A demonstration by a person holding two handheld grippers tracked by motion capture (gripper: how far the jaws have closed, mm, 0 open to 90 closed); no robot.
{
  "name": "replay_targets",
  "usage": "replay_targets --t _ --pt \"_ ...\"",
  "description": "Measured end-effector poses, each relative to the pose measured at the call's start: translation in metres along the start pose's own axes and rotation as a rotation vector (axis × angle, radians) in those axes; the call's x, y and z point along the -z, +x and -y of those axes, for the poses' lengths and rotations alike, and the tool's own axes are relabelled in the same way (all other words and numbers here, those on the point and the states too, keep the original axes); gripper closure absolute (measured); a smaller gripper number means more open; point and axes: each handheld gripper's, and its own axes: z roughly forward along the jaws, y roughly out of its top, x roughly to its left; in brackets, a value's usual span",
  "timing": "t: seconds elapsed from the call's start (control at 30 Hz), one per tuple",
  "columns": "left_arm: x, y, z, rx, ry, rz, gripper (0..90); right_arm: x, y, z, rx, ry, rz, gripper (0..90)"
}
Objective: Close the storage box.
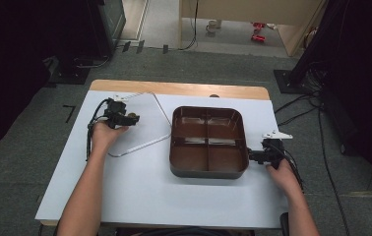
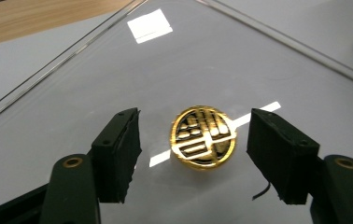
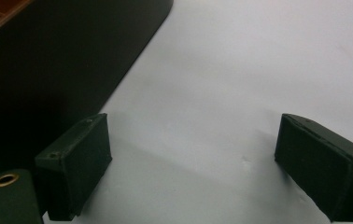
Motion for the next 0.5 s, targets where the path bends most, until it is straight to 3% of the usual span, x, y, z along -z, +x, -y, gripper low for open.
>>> replay_targets --t 0.13,0.2,0.37,0.4,0.5 --pt "-0.007 0.004 0.004 0.033 0.008 0.002 39.3 0.0 0.0 0.0 0.0 0.0 0.0 10.1" --pt "-0.009 0.003 0.005 0.025 0.018 0.005 43.9 0.0 0.0 0.0 0.001 0.0 0.0 10.1" --pt "-0.011 0.0 0.006 0.009 -0.008 0.015 51.4 0.0 0.0 0.0 0.001 0.0 0.0 10.2" --pt "-0.011 -0.001 0.006 0.007 -0.01 0.022 58.3 0.0 0.0 0.0 0.0 0.0 0.0 10.2" --pt "-0.011 -0.002 0.006 0.015 -0.008 0.016 58.8 0.0 0.0 0.0 0.0 0.0 0.0 10.1"
